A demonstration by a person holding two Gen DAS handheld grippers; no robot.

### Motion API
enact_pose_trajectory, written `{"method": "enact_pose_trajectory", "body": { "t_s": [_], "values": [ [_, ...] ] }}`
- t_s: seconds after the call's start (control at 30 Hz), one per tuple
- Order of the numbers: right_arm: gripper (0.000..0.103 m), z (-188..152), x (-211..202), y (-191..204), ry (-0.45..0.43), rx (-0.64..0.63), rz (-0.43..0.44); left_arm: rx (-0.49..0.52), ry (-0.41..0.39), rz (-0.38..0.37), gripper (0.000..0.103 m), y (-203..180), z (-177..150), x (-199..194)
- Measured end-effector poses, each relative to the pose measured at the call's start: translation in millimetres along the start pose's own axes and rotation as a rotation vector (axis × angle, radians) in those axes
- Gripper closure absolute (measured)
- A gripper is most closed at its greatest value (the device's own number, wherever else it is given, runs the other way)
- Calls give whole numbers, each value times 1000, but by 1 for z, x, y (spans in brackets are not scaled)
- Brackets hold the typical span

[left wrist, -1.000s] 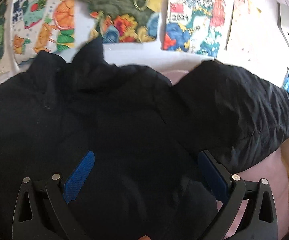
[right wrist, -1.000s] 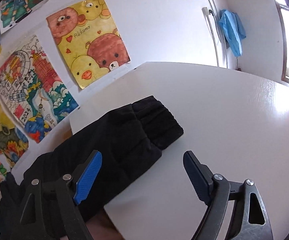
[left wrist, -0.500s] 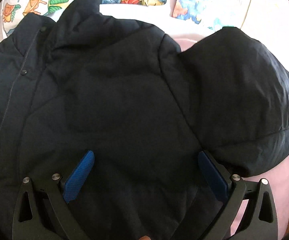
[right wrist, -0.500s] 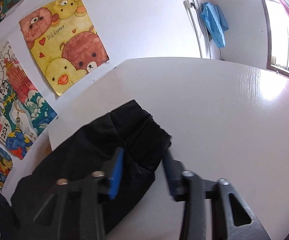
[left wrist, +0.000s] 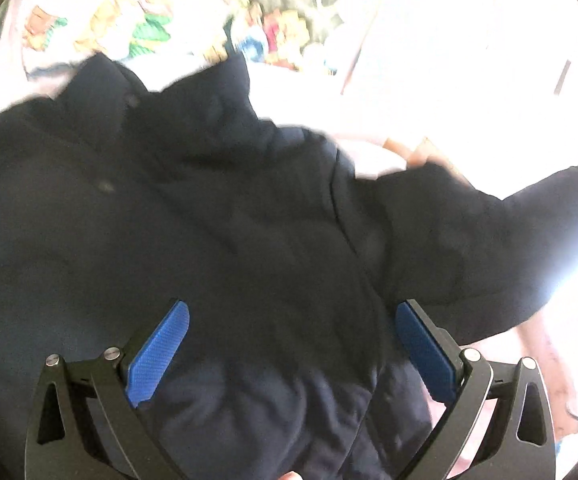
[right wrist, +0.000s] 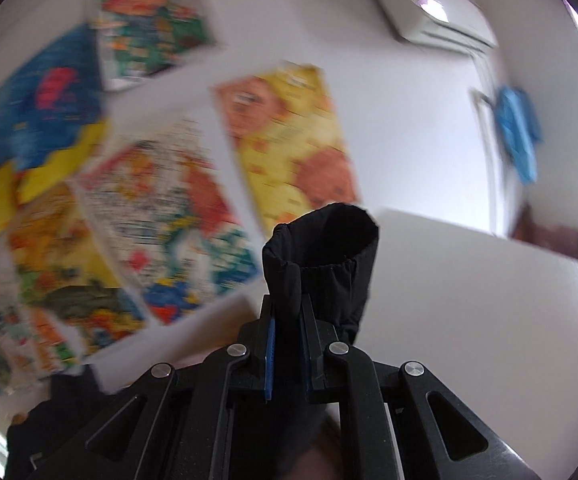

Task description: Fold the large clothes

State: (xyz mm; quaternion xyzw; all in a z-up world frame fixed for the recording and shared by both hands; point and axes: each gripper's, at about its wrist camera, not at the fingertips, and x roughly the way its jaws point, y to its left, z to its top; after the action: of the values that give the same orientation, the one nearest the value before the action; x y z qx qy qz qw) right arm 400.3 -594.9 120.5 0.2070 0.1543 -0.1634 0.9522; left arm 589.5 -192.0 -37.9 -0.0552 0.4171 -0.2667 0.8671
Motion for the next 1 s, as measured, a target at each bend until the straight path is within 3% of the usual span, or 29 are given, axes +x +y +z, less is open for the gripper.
{"method": "enact_pose_trajectory", "body": {
  "t_s": [0.23, 0.43, 0.57, 0.73, 1.0],
  "values": [
    [93, -15, -26, 127, -42, -168, 314, -53, -128, -157, 1, 43, 29, -126],
    [93, -68, -36, 236, 2, -292, 554, -114, -220, -222, 1, 97, 54, -210],
    [93, -112, -38, 287, 29, -360, 649, -133, -295, -234, 1, 135, 54, -248],
    [93, -177, -43, 338, 71, -451, 729, -218, -337, -304, 1, 182, 45, -267],
    [93, -287, -30, 407, 162, -551, 782, -387, -282, -282, 1, 256, 5, -247]
  ]
}}
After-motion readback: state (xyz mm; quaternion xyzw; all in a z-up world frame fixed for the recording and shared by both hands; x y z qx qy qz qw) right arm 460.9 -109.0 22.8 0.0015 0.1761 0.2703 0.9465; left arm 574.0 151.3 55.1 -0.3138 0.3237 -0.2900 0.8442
